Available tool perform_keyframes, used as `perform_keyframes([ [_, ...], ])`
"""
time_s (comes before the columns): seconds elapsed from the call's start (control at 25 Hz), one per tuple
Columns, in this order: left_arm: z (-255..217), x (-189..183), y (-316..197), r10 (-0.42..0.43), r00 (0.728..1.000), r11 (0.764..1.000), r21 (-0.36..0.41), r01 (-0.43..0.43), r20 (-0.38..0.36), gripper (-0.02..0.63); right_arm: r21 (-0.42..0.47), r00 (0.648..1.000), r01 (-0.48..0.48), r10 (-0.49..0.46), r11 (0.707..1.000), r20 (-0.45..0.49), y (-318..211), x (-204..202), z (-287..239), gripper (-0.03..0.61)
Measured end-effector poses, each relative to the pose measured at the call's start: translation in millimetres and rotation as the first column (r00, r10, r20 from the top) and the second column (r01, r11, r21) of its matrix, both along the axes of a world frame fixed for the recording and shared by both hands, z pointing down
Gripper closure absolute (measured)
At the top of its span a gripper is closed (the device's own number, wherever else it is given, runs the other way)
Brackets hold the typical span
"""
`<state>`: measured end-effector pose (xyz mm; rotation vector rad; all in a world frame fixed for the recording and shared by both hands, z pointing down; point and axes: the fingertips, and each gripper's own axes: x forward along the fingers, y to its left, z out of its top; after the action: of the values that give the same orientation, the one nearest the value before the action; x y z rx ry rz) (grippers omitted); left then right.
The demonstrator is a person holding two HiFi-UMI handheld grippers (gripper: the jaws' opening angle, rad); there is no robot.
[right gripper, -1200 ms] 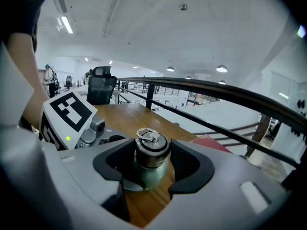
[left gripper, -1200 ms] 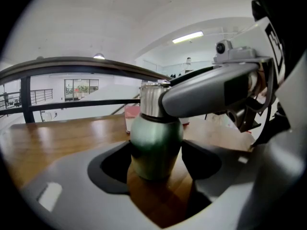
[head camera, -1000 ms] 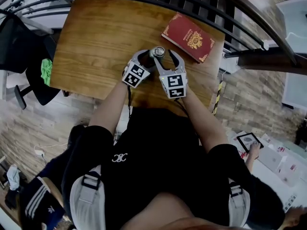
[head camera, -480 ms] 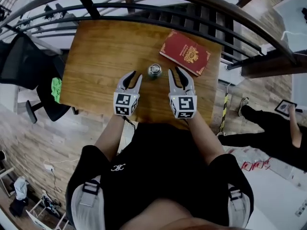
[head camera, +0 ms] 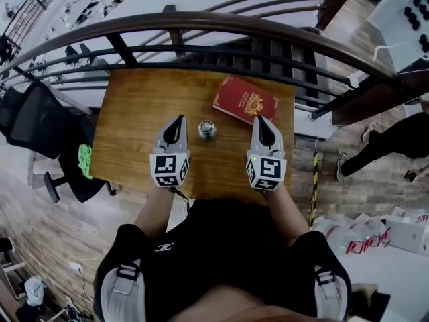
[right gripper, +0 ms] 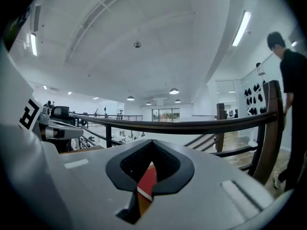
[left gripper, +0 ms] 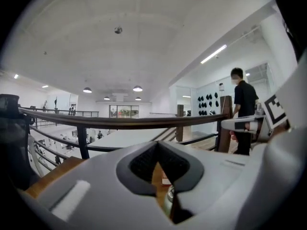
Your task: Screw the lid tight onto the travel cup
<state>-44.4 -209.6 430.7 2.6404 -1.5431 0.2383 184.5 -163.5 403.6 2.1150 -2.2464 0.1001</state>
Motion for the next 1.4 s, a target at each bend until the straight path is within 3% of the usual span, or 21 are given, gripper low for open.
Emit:
perform_keyframes([
  [0.32,-44.6,43.1,5.2,0.047,0.997,0.999,0.011,-0.046,-0.056,0.56,0.023,0.991,-0.129,0.128,0.991,0.027,9.0,49.8,-38.5,0.576],
  [0.88,-59.0,73.7,3.9,0.093,0.995,0.995,0.022,-0.093,-0.033,0.56,0.047,0.994,-0.108,0.107,0.993,0.04,1.0,55.2,-50.1,0.575],
  [1.4,-55.7,67.2,9.1,0.08,0.996,0.997,0.001,-0.08,-0.037,0.56,0.055,0.998,-0.067,0.065,0.996,0.027,5.0,44.9,-51.4,0.575],
])
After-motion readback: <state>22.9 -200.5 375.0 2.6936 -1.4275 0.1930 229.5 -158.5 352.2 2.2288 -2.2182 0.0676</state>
